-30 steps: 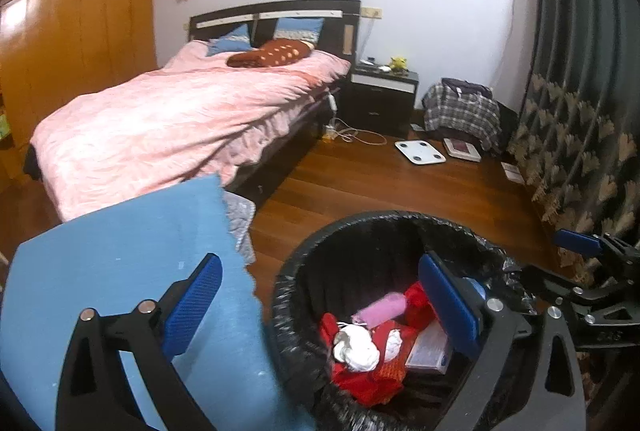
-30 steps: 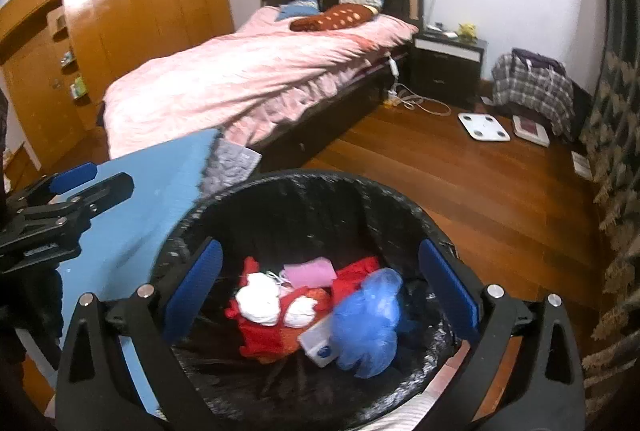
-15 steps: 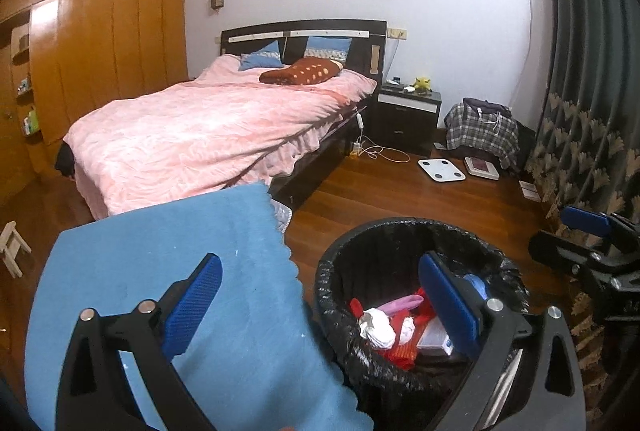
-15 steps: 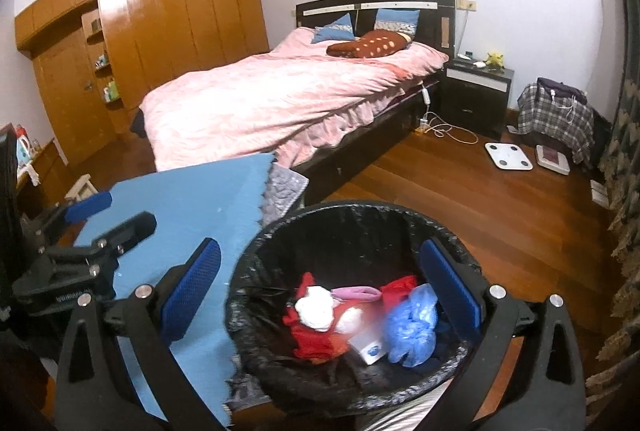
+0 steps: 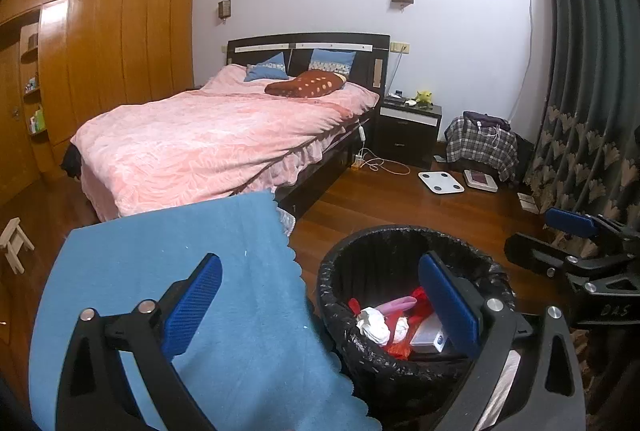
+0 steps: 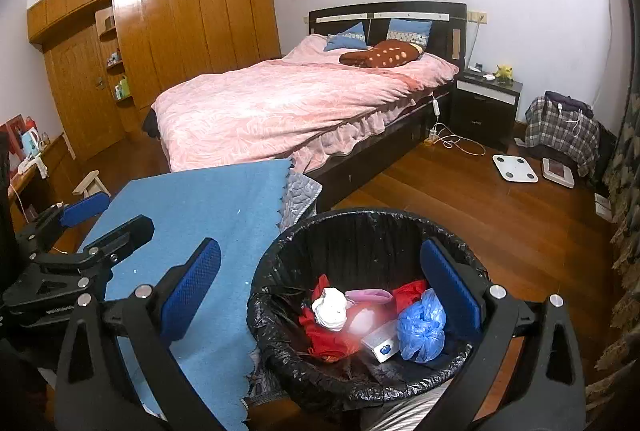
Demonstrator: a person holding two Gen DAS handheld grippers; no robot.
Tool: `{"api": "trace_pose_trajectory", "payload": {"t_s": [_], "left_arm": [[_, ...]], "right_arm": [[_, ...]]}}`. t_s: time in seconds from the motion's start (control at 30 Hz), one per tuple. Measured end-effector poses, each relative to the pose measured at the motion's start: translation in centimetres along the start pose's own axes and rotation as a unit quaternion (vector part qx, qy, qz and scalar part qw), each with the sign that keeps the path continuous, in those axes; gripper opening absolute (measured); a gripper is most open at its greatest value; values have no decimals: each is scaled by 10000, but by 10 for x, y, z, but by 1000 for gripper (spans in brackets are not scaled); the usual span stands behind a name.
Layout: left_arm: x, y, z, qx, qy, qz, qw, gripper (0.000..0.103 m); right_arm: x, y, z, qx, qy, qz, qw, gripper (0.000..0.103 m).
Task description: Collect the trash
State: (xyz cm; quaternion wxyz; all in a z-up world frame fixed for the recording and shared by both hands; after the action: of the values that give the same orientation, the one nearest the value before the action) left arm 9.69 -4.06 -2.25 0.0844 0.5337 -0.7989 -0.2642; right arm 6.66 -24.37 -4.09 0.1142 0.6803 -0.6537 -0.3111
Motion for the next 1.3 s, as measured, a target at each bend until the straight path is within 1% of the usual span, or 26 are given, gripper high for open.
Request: {"api": "trace_pose_trajectory", "payload": {"t_s": [0.2, 1.3], "left_arm": [[0, 5, 1, 39, 7, -20, 10000, 97], [1, 6, 0, 48, 0, -16, 10000, 97]], "right_arm": [[-2, 3, 0, 30, 15, -4, 10000, 97], [-5, 3, 1, 44, 32, -9, 10000, 97]]}}
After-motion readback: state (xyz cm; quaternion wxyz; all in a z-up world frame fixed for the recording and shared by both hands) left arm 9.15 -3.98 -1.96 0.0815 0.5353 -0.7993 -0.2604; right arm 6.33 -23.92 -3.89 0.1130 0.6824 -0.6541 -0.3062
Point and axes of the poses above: each gripper's, at about its wrist camera, not at the fingertips, and y roughly against the way its jaws point, x to its right, z to its underside, the point moved 6 cm from there along -y, roughly the way its jaws point, and after that the axes turned 12 degrees about -y, right-handed, at the moved point
